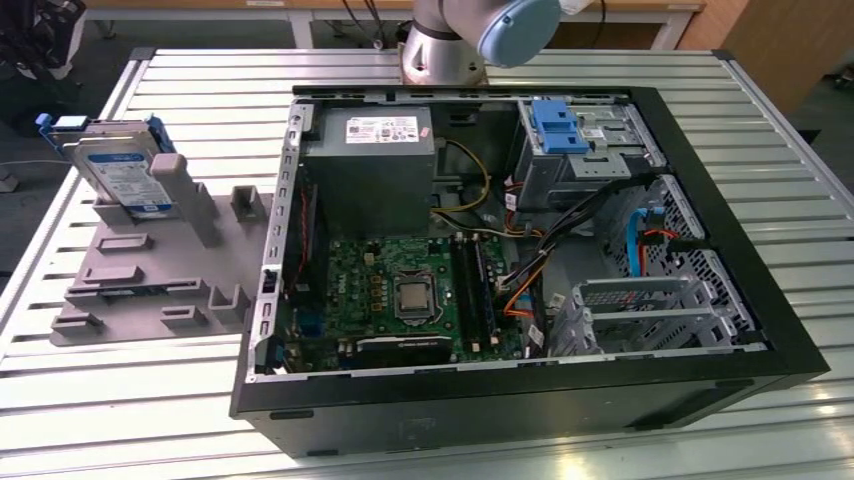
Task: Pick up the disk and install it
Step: 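Reach for the disk, then pick up the disk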
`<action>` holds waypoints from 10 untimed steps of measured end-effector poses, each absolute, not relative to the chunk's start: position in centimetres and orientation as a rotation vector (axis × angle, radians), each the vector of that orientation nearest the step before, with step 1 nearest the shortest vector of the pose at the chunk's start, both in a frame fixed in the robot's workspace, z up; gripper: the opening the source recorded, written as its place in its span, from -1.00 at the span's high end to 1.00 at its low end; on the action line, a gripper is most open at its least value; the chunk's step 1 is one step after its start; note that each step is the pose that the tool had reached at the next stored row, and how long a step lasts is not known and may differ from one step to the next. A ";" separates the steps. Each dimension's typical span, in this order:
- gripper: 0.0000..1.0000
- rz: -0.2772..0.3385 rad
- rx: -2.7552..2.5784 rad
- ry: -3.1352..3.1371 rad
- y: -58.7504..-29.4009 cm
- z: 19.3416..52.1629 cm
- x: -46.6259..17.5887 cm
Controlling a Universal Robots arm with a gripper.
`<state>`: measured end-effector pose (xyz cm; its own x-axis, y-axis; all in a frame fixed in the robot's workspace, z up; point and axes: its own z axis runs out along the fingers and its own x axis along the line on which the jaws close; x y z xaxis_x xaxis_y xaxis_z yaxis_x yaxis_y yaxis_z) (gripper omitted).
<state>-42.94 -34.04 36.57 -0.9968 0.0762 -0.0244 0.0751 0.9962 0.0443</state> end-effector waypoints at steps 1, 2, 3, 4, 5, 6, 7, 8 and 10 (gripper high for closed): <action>0.79 0.068 0.118 3.113 -34.0 36.6 -43.0; 0.79 0.068 0.118 3.113 -34.0 36.6 -43.0; 0.79 0.068 0.118 3.113 -34.0 36.6 -43.0; 0.79 0.068 0.118 3.112 -34.0 36.6 -43.0; 0.79 0.068 0.118 3.112 -34.0 36.6 -43.0; 0.79 0.068 0.118 3.112 -34.0 36.6 -43.0; 0.79 0.068 0.118 3.113 -34.0 36.6 -43.0; 0.79 0.068 0.118 3.112 -34.0 36.6 -43.0; 0.79 0.068 0.118 3.113 -34.0 36.6 -43.0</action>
